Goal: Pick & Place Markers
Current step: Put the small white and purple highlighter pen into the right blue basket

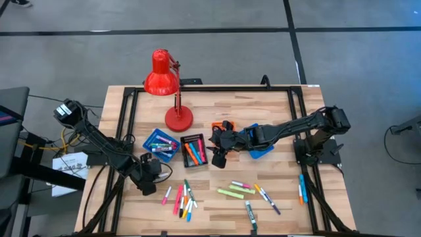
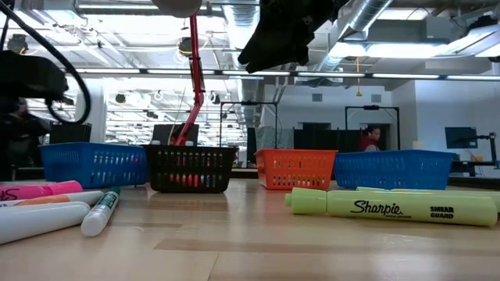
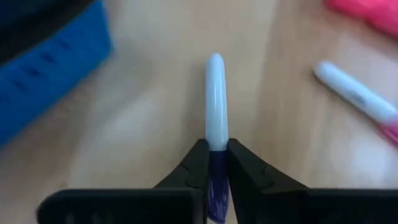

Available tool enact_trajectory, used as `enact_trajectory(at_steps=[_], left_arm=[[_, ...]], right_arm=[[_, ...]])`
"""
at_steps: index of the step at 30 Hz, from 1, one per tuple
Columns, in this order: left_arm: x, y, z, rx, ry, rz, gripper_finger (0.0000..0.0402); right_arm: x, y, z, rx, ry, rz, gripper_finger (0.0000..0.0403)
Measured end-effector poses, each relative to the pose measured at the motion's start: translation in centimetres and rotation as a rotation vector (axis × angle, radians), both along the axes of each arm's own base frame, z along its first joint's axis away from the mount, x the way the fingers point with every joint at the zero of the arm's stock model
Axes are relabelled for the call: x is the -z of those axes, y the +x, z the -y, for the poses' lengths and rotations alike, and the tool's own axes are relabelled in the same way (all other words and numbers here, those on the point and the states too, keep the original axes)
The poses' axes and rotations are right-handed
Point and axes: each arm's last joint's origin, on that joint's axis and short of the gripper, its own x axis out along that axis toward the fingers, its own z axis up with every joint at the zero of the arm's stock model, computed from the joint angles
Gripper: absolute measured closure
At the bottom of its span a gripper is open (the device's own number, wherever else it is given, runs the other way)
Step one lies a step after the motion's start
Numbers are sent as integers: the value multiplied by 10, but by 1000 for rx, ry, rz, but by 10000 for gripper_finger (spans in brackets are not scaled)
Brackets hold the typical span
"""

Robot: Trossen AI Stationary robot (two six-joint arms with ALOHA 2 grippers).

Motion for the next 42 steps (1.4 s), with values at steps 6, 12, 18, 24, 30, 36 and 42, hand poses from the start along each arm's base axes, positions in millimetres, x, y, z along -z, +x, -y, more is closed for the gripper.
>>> enact_trajectory(at_steps=[6,12,18,24,30,36,42], left_arm=[[-11,17,7,-44,3,252,360],[-41,35,19,36,91,458,363],[-71,48,13,43,269,621,356],[-93,62,-9,17,355,733,359],[-114,77,-25,139,332,880,353],[-115,88,-38,184,310,914,357],[-114,89,-40,189,305,912,352]], right_arm=[[-1,1,0,0,2,10,248],[6,11,-1,-47,-56,34,248],[-6,3,-9,-134,-133,19,252],[-49,-45,-25,-251,-203,85,278],[-8,-57,-15,-229,-207,170,289],[15,-39,1,-239,-207,422,278],[23,-17,11,-317,-62,533,253]])
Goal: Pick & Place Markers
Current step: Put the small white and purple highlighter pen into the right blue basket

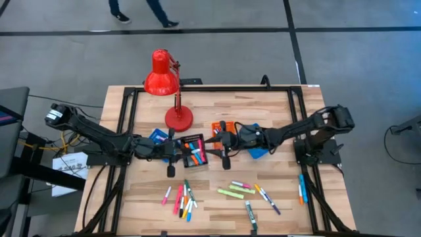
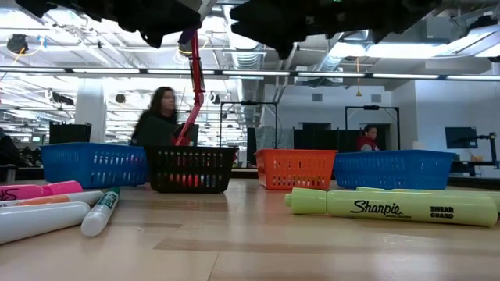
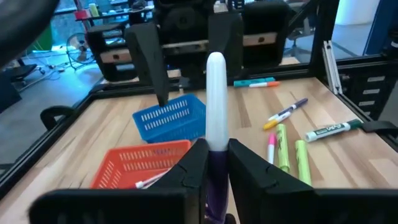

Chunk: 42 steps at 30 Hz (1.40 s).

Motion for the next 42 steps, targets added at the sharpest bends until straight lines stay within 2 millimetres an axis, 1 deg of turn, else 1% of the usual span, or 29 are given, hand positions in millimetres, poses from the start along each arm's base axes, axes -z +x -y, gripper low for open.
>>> enact_trajectory(at_steps=[6,9,12,17,21,28,34,38,42], left_arm=[[0,0,-1,-3,-1,2,356],[0,0,-1,-4,-1,2,354],[0,0,-1,-5,0,2,352],[0,0,-1,-7,0,2,355],[0,0,-1,-9,0,2,352],[0,2,-6,-38,-17,1,350],[1,3,-11,-58,-21,-1,337],[1,3,-11,-58,-21,-1,328],[0,3,-11,-61,-22,4,320]], right_arm=[[12,18,-1,-34,2,48,232],[12,27,-2,-36,4,67,230],[9,30,-2,-38,4,75,234],[2,30,-3,-35,7,105,251],[1,29,-3,-35,8,117,271],[1,31,-3,-51,29,137,332],[2,31,2,-34,43,130,376],[2,31,2,-35,44,129,377],[3,31,3,-15,61,116,359]])
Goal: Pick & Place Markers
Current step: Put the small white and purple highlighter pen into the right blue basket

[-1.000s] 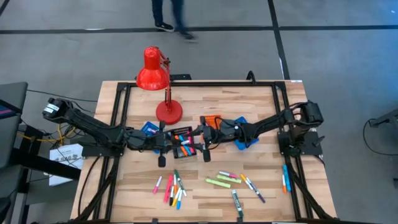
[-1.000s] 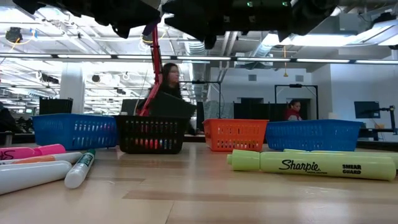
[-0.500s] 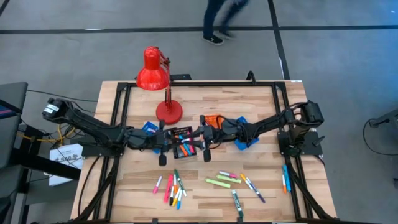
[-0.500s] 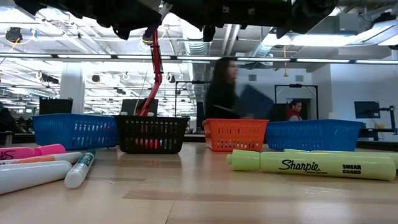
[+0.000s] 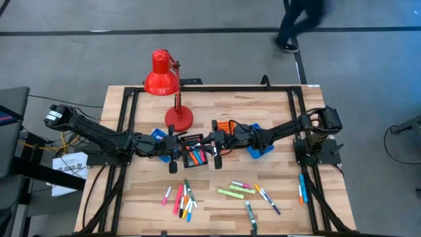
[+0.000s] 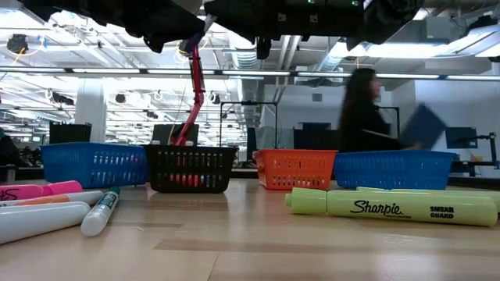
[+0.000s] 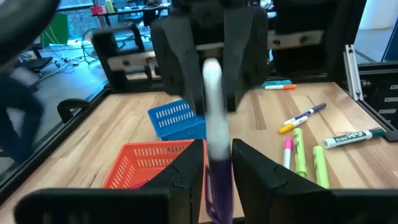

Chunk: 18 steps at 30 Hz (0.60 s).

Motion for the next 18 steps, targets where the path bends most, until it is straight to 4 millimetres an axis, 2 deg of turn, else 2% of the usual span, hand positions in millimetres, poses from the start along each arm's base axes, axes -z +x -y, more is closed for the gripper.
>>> enact_trajectory(at_steps=[5,10,13,18], left_arm=[[0,0,0,-1,8,-2,305],[1,0,-1,-32,38,-12,280],[2,0,-1,-36,24,-17,267],[2,0,-1,-39,9,-20,261]], right_arm=[[3,-2,0,9,18,-84,371],[4,-13,1,114,65,-243,378],[-14,-31,-1,212,72,-307,378],[-37,-79,-2,378,180,-503,370]])
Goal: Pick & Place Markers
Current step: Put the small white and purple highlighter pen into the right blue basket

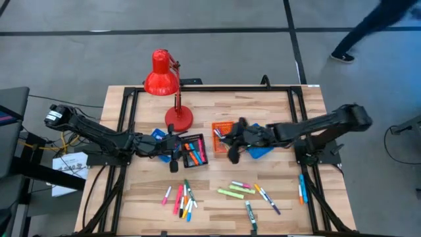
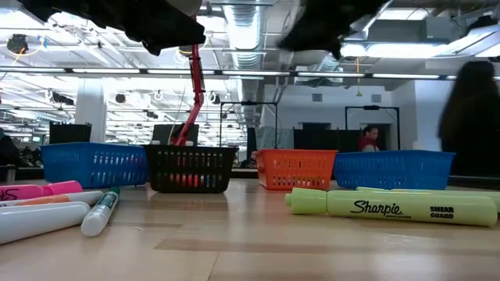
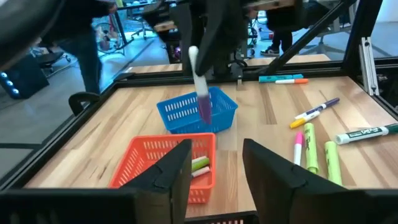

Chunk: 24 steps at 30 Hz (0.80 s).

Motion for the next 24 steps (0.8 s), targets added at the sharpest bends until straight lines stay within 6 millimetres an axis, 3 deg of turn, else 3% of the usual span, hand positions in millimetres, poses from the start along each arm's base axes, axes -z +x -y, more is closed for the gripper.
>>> enact_trajectory(at_steps=[5,10,14,20,24], left_arm=[[0,0,0,0,-1,-1,264],[0,0,0,1,-1,-2,266],[0,0,0,1,-1,-1,266],[0,0,0,1,-1,-1,266],[0,0,0,1,-2,-1,266]], right_arm=[[12,-41,8,255,104,-293,377],[27,-60,11,414,160,-495,366],[44,-64,13,512,188,-640,364],[71,-50,12,481,209,-782,372],[89,-42,17,488,182,-849,349]])
